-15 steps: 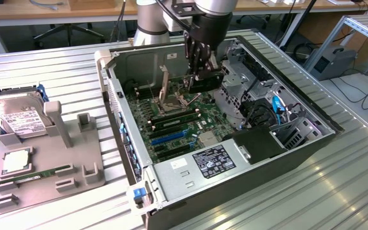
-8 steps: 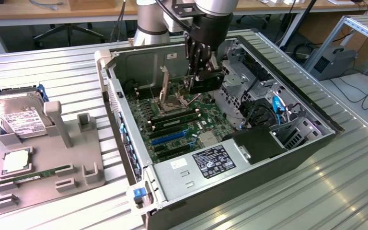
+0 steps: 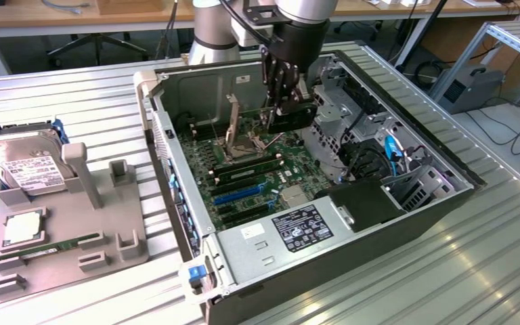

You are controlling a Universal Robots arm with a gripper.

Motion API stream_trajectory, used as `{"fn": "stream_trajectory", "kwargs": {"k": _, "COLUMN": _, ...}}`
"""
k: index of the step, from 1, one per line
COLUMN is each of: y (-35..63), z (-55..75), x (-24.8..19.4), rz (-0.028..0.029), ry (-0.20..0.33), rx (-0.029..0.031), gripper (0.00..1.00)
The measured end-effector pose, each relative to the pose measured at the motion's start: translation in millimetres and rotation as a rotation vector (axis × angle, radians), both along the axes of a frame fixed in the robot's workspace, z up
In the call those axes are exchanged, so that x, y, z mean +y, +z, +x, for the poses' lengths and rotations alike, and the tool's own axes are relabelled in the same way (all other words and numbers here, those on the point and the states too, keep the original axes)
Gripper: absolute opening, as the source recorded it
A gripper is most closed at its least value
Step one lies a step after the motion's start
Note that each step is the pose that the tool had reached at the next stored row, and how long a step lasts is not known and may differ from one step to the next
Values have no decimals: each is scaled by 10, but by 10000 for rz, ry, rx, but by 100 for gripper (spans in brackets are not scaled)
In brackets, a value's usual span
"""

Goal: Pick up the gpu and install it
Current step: 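Insert the gpu into the slot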

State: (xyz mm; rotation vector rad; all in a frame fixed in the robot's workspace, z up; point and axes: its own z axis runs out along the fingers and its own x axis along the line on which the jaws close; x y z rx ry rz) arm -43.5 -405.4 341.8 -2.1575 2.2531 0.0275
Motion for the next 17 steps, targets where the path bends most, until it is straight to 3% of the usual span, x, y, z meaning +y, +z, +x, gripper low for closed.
{"fn": "stream_trajectory", "kwargs": {"k": 17, "y": -7, "z": -1, "x": -44, "rz": 0, "ry": 0, "rx": 0, "gripper": 27}}
